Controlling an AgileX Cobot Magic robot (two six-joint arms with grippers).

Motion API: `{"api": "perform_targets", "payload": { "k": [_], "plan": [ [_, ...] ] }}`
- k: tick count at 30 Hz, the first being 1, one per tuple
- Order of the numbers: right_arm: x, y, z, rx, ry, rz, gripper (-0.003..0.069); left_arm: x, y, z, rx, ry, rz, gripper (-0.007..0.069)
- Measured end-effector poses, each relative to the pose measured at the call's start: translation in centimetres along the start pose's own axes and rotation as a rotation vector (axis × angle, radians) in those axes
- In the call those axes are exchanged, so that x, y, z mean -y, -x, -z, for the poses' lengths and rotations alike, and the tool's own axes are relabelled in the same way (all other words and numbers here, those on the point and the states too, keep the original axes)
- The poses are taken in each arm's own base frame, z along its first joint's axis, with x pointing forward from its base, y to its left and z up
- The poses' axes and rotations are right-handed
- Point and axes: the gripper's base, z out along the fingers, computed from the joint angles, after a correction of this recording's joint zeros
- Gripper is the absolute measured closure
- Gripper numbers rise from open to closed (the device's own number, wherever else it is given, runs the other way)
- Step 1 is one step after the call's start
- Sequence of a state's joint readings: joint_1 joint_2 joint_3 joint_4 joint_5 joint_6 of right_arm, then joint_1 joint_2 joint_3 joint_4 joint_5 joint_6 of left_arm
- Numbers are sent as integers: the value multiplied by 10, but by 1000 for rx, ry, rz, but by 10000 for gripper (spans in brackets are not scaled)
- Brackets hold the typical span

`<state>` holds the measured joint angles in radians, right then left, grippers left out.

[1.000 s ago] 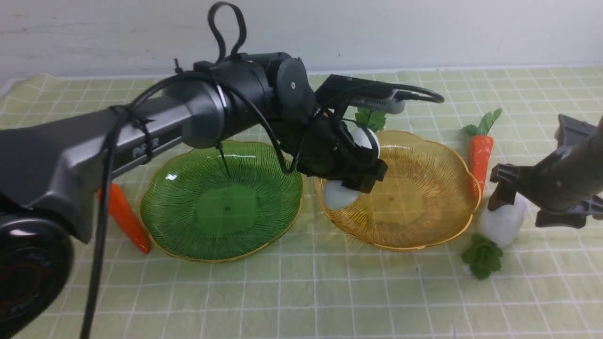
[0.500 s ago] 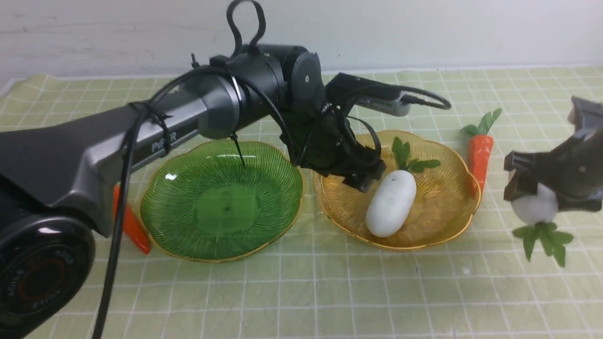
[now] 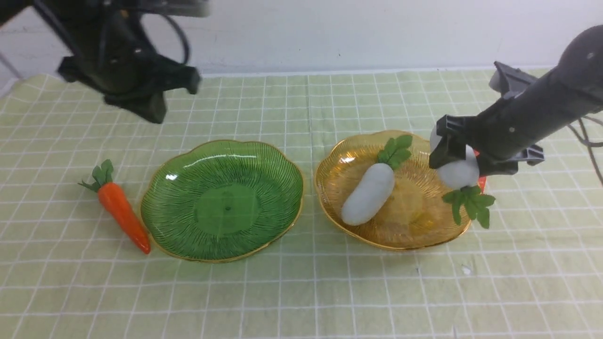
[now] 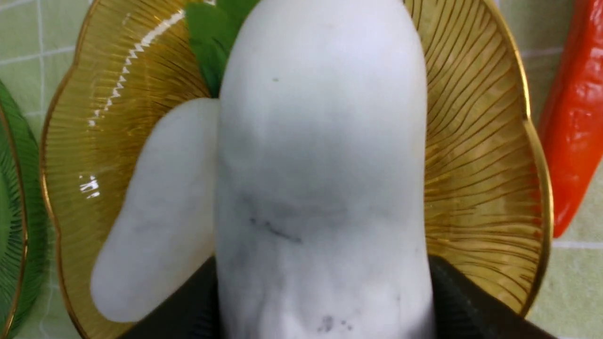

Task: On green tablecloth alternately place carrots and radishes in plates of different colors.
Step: 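Place the white radish on the plate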

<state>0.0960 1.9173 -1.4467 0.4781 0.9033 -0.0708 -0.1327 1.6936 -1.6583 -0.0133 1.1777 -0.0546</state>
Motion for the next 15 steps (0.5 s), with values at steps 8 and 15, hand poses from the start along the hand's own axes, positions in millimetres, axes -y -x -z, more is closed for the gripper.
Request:
{"api": "perform_targets", "payload": {
  "k": [8,15],
  "plan": [
    [4,12,-3,-47,-71,81,18,-76,-24,-24,1,-36,350,632],
    [-4,34,33,45,-170,195,14,-92,-25,-78,-118,-15,384,522]
  ]
}}
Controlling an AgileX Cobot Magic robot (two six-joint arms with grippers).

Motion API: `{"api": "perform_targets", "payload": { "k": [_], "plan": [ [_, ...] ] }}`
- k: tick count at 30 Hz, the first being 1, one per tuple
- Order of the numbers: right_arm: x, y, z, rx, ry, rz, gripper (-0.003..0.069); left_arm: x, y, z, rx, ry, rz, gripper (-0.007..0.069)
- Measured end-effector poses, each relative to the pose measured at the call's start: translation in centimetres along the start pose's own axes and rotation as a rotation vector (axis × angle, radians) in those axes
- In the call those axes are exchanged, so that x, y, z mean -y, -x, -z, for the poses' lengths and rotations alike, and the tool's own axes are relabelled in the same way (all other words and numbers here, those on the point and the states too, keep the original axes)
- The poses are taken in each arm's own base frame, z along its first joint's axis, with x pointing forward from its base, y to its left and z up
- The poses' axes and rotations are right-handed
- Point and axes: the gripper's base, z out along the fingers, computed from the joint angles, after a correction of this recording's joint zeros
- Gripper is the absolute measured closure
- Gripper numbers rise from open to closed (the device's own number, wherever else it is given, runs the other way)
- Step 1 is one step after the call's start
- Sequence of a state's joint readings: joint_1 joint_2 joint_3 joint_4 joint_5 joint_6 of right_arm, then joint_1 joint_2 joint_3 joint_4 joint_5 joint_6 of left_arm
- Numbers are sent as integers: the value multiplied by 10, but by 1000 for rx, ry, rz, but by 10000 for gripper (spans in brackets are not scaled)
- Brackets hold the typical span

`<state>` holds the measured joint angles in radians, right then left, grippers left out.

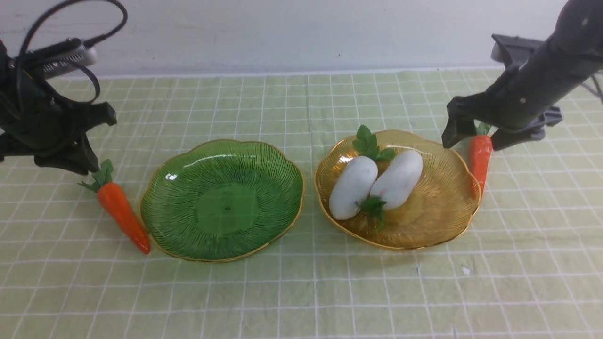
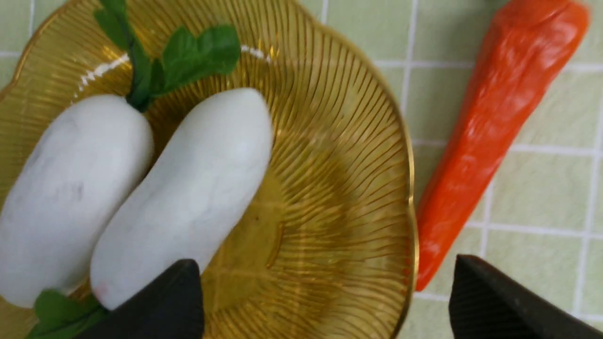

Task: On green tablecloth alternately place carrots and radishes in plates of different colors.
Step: 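Place the white radish on the plate, then pick up the carrot and put it on the nearest plate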

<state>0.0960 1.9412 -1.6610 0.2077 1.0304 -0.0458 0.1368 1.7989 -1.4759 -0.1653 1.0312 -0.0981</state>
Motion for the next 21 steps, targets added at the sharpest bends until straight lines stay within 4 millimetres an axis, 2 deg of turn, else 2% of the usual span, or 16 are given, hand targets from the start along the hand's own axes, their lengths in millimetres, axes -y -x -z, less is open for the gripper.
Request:
{"api": "perform_targets", "payload": {
  "k": [1,4,8,9,10,13,14,16,17,18,21],
  "plan": [
    [1,2,2,9,-12,-2,22,-2,1,-14,-28,8,9,482],
    [6,5,5,25,-43,-20,48,-6,4,-36,-58,21,37,340],
    [22,9,2,59,-66,-71,82,-12,8,-58,-59,52,88,130],
    [23,9,1,62,-66,-78,83,-13,8,-60,-60,56,91,120],
    [32,12,-4,85,-66,-123,92,-15,10,-67,-47,70,93,55],
    [48,15,-14,121,-61,-189,97,-18,12,-80,-40,84,93,14],
    [53,16,-20,133,-61,-205,97,-19,13,-85,-40,85,96,12],
    [62,18,-38,154,-62,-230,97,-21,13,-97,-45,89,97,56],
    [62,18,-39,160,-63,-230,97,-21,13,-99,-50,90,97,56],
    [65,18,-49,163,-65,-235,97,-22,13,-103,-56,93,98,106],
    [71,15,-76,159,-70,-249,97,-26,10,-111,-84,122,78,378]
  ]
}}
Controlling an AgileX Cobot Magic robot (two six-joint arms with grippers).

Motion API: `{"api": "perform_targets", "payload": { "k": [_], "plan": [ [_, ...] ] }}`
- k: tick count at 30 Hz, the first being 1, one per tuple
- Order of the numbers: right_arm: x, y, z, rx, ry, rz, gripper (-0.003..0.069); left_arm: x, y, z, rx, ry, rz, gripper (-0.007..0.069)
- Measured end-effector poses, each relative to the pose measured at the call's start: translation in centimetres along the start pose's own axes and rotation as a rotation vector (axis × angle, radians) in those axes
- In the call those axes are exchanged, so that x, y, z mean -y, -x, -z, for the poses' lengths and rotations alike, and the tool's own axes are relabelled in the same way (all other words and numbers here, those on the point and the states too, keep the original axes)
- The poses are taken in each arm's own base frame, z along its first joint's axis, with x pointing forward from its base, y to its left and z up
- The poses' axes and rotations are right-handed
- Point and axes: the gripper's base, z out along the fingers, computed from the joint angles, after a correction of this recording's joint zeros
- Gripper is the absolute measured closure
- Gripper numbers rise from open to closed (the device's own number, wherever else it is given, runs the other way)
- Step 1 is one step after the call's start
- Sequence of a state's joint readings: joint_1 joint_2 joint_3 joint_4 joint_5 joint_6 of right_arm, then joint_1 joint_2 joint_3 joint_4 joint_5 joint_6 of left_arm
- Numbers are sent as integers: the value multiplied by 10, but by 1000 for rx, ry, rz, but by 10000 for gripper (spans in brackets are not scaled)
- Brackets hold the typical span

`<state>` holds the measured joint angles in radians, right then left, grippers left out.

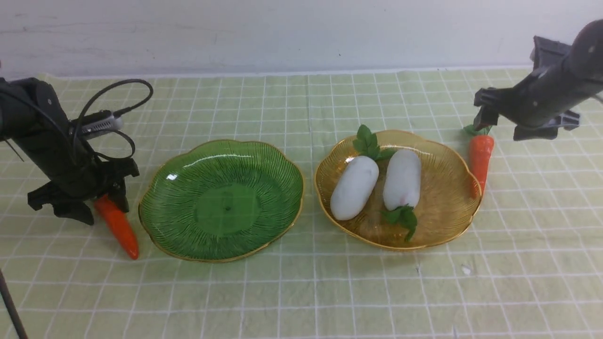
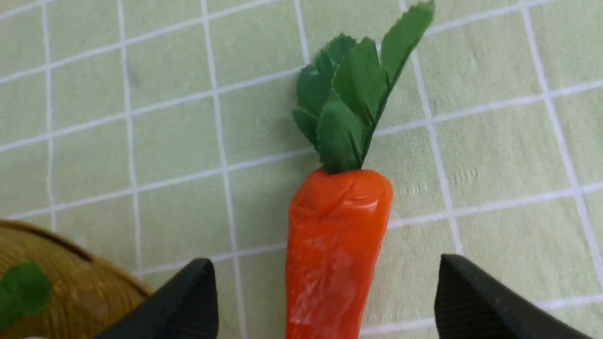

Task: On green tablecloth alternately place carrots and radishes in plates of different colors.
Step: 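Pick up the carrot and put it on the nearest plate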

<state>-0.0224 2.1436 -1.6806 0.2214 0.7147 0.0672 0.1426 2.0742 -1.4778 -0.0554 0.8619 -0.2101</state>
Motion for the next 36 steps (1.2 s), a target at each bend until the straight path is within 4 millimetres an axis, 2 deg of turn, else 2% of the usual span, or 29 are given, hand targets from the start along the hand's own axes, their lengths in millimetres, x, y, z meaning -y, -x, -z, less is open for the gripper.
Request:
{"api": "perform_targets", "payload": {
  "k": [4,7,8,10,13,14,15,16,18,21,22,24,25,26,29,30,31,32,33,36],
  "plan": [
    [6,-8,-28,-2,-10,-19,102,-7,4,18,-2,94,-60,365],
    [8,-13,-40,-17,-12,-32,122,-8,11,52,46,122,-72,365],
    [9,-15,-43,-25,-13,-37,139,-6,14,69,81,116,-72,365],
    [10,-15,-45,-22,-15,-43,214,2,14,100,128,75,-94,365],
    [12,-13,-45,-22,-23,-46,368,25,8,130,180,-18,-190,365],
    [14,-12,-43,-22,-28,-52,367,36,5,136,189,-57,-232,365],
    [19,-7,-38,-23,-33,-73,351,49,-1,141,189,-117,-293,365],
    [19,-5,-36,-18,-33,-75,348,54,-2,141,185,-134,-311,365],
    [25,7,-17,-2,-38,-97,348,73,-9,137,161,-199,-380,365],
    [18,31,33,68,-13,-101,348,89,-14,119,109,-231,-438,365],
    [6,41,65,112,26,-102,348,93,-13,110,97,-230,-448,365],
    [-25,44,99,131,118,-69,348,98,-11,92,75,-232,-449,365],
    [-42,41,108,122,173,-51,348,100,-10,81,54,-231,-446,365],
    [-64,34,111,90,231,-12,348,101,-10,74,39,-230,-447,358],
    [-107,15,107,15,355,59,348,102,-10,61,9,-229,-443,297],
    [-122,8,104,-5,390,95,348,102,-10,58,3,-229,-442,259],
    [-145,-4,98,-39,455,129,348,103,-11,53,-14,-229,-441,171],
    [-163,-15,93,-61,502,157,348,103,-11,52,-24,-229,-441,127],
    [-169,-18,92,-65,516,173,348,102,-12,52,-27,-229,-442,116],
    [-209,-42,80,-90,615,216,348,102,-15,55,-72,-224,-445,9]
  ]
}}
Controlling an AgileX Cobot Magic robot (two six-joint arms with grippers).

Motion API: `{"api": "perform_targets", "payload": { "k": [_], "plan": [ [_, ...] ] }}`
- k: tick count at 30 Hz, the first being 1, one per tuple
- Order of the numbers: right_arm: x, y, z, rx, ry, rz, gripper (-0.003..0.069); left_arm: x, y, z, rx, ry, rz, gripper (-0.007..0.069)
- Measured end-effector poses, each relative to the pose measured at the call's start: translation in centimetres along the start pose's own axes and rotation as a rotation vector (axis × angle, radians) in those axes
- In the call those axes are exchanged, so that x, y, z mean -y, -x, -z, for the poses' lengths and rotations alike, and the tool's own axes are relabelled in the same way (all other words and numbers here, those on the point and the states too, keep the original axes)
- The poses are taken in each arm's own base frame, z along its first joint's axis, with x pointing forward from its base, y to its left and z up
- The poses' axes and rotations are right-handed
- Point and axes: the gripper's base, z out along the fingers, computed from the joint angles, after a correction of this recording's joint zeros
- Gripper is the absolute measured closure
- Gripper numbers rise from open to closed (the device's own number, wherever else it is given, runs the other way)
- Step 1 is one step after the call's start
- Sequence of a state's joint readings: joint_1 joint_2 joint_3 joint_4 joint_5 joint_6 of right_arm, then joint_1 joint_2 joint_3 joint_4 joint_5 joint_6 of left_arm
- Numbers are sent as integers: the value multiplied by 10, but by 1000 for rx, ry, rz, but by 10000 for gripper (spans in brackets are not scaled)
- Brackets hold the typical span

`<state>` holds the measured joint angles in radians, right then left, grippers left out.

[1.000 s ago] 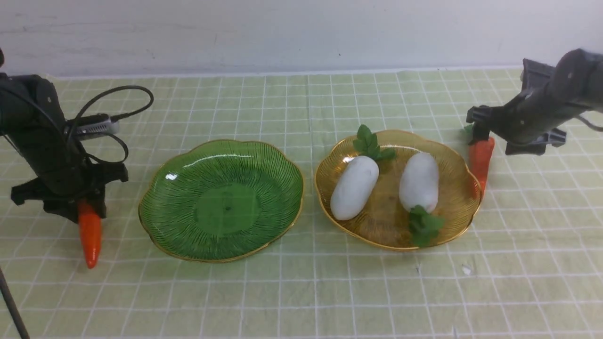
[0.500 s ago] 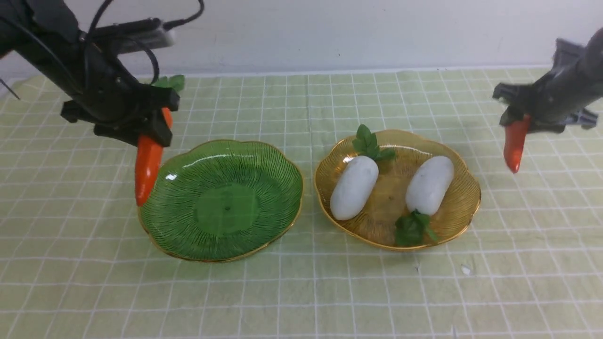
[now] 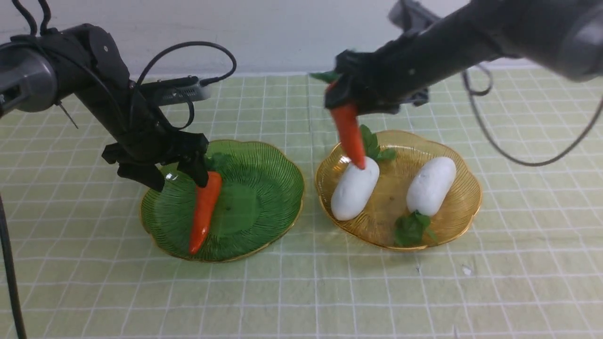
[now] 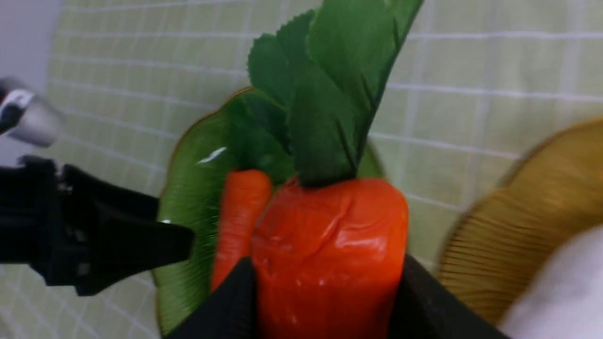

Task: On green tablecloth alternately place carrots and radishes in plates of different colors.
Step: 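Pick up the carrot and put it on the nearest plate, then pick up the vegetable and place it in the green plate with the right gripper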

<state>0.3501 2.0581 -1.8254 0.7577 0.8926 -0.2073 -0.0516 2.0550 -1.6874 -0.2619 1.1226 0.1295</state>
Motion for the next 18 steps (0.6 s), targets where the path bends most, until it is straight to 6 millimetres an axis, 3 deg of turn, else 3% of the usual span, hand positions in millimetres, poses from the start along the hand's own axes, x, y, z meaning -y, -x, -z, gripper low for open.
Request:
{"api": "perform_targets", "payload": {
  "k": [2,4,6,7,8,9,10,11,12,15,18],
  "plan": [
    [-18,-12,-31,5,61,9,346,1,0,10,-40,10,-14,11],
    [-23,-21,-51,4,82,-2,319,1,2,19,-18,38,-23,98],
    [-27,-29,-69,5,96,-18,268,0,0,36,12,91,-28,278],
    [-26,-29,-71,8,96,-18,261,0,-1,38,15,100,-28,300],
    [-25,-37,-86,-5,101,-35,197,1,-4,53,41,126,-31,467],
    [-22,-41,-93,-18,103,-51,157,3,-8,67,67,139,-31,545],
    [-21,-44,-97,-27,107,-62,133,5,-12,76,84,142,-31,575],
    [-21,-44,-98,-29,108,-63,128,6,-15,83,97,143,-31,582],
    [-18,-48,-102,-54,112,-76,85,11,-29,102,122,144,-36,618],
    [-14,-47,-97,-83,123,-76,75,15,-49,117,134,141,-37,630],
    [-9,-33,-64,-111,154,-26,144,22,-87,137,149,127,-36,632]
  ]
}}
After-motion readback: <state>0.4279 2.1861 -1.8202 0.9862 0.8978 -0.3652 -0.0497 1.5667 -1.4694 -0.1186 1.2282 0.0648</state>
